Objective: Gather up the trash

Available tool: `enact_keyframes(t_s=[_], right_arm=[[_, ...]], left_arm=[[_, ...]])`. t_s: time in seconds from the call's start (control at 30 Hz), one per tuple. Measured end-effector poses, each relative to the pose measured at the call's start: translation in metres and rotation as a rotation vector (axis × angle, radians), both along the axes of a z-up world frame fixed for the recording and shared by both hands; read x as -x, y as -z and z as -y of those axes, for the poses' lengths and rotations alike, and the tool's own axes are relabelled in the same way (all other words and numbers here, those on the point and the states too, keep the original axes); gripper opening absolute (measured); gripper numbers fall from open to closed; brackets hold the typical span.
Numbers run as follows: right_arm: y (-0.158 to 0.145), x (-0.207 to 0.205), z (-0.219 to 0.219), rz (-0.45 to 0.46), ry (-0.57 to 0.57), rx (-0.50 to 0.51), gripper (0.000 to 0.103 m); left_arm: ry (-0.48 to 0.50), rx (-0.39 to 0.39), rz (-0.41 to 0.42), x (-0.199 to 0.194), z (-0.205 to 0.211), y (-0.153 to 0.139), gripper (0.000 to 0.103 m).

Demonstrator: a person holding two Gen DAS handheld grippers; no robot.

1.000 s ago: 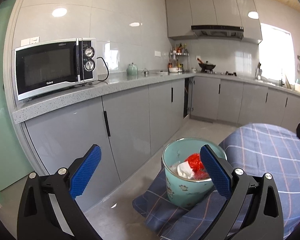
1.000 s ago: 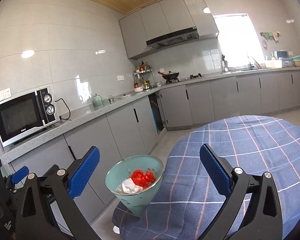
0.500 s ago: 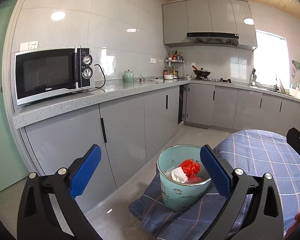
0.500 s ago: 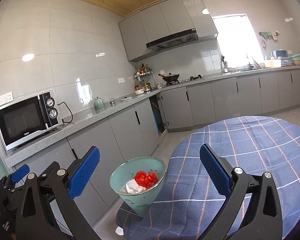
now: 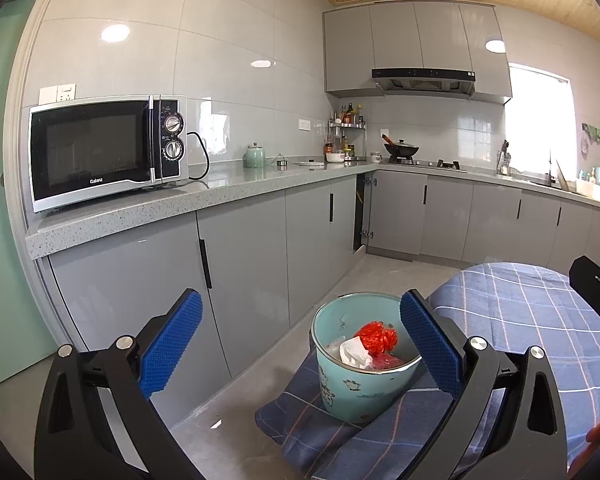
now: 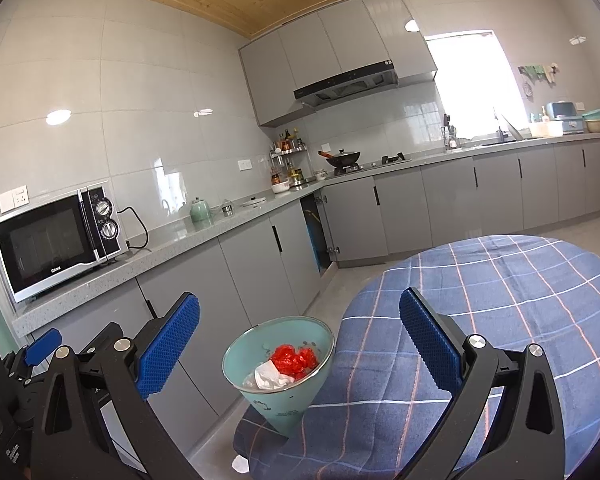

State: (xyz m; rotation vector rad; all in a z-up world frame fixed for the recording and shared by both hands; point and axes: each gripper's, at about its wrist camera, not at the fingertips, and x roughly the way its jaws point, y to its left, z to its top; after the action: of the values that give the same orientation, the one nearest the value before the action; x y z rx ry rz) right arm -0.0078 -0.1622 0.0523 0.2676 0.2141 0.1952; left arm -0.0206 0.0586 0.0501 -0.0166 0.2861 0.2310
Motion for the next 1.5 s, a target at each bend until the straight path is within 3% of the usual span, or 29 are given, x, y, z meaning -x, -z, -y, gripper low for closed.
enact_keyframes(t_s=[1.5], right_arm=[[0.0037, 0.0027, 0.0017, -0.004, 0.015, -0.005, 0.098]], left_arm=[[-0.009, 0.037, -0.005, -0.0019, -0.0024, -0.0008, 0.097]])
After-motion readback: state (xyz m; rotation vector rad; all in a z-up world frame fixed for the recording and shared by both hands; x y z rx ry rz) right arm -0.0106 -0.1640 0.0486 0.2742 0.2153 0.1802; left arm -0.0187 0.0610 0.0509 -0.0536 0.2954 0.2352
